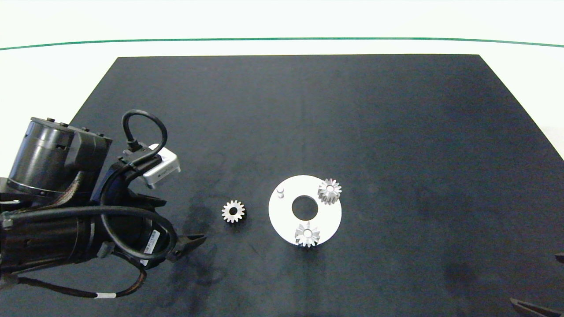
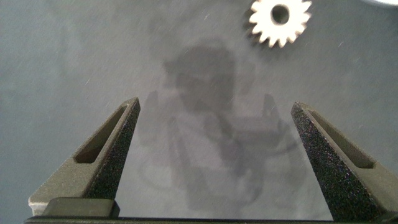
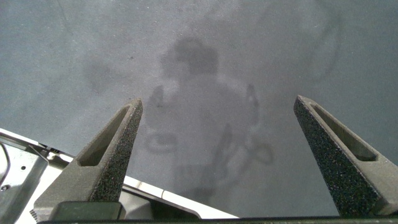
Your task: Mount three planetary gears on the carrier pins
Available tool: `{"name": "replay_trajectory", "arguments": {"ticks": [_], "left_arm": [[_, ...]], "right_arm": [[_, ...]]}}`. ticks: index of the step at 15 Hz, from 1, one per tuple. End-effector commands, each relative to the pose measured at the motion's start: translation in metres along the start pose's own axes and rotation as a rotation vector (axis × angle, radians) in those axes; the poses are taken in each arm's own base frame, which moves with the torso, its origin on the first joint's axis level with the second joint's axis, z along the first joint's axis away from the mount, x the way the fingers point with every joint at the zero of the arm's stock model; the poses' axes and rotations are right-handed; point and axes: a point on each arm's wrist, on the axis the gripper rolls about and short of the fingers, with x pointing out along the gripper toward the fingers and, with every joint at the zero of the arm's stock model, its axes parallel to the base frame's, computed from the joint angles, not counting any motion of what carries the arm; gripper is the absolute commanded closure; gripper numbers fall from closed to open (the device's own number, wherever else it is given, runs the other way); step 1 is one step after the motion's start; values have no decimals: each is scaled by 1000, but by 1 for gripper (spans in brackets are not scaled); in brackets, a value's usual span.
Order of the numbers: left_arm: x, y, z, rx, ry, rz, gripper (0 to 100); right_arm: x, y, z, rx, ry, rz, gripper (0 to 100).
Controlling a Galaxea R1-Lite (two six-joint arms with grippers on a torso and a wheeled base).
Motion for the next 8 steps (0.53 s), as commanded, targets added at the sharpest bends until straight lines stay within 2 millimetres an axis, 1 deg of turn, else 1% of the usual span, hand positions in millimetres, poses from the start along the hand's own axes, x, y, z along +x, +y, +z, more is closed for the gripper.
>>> {"name": "replay_trajectory", "arguments": {"ticks": [1, 2, 4, 8], "left_arm": [[13, -13, 11, 29, 6, -42, 0], [16, -16, 14, 40, 8, -32, 0], [27, -21, 17, 52, 7, -4, 0], [36, -29, 21, 72, 7, -24, 0]], "right_arm": [[1, 0, 0, -4, 5, 0, 0], [1, 0, 0, -4, 5, 0, 0], [1, 0, 0, -10, 5, 0, 0], [1, 0, 0, -16, 5, 0, 0]]}}
